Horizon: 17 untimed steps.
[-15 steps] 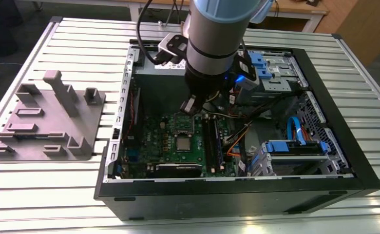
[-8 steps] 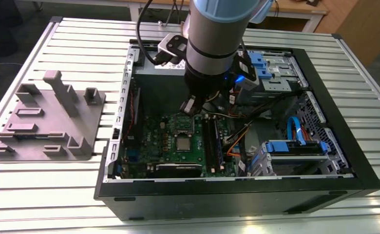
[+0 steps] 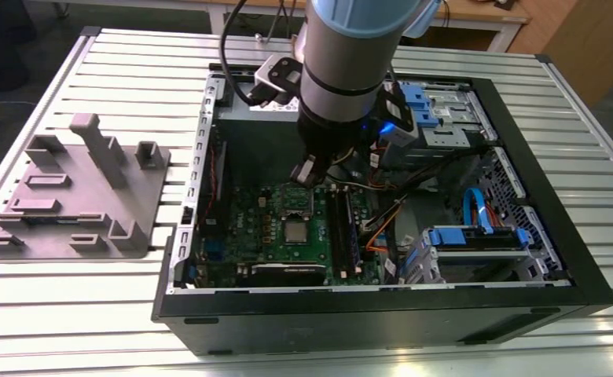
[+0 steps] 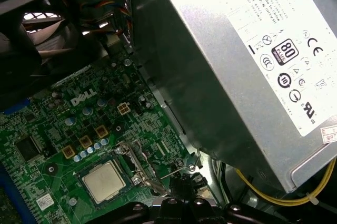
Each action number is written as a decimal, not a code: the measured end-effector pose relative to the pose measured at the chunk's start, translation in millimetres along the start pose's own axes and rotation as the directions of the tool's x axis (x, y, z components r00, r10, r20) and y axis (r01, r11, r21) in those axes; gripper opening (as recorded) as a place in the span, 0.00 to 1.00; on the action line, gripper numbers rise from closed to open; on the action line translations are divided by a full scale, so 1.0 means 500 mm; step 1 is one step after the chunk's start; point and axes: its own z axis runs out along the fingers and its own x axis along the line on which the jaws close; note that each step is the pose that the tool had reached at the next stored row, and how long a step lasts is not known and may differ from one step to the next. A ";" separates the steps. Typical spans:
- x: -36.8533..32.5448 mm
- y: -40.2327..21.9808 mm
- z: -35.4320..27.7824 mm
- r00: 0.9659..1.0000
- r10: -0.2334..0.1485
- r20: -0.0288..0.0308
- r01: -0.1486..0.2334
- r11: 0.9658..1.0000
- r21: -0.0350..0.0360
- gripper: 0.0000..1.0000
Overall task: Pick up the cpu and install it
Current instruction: 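Close the cpu cover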
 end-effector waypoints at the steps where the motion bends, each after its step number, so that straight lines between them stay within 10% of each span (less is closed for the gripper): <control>1: 0.001 0.000 0.000 1.000 0.000 0.000 0.000 1.000 0.000 0.10; 17: 0.030 -0.019 -0.006 1.000 0.000 0.000 0.000 1.000 0.000 0.10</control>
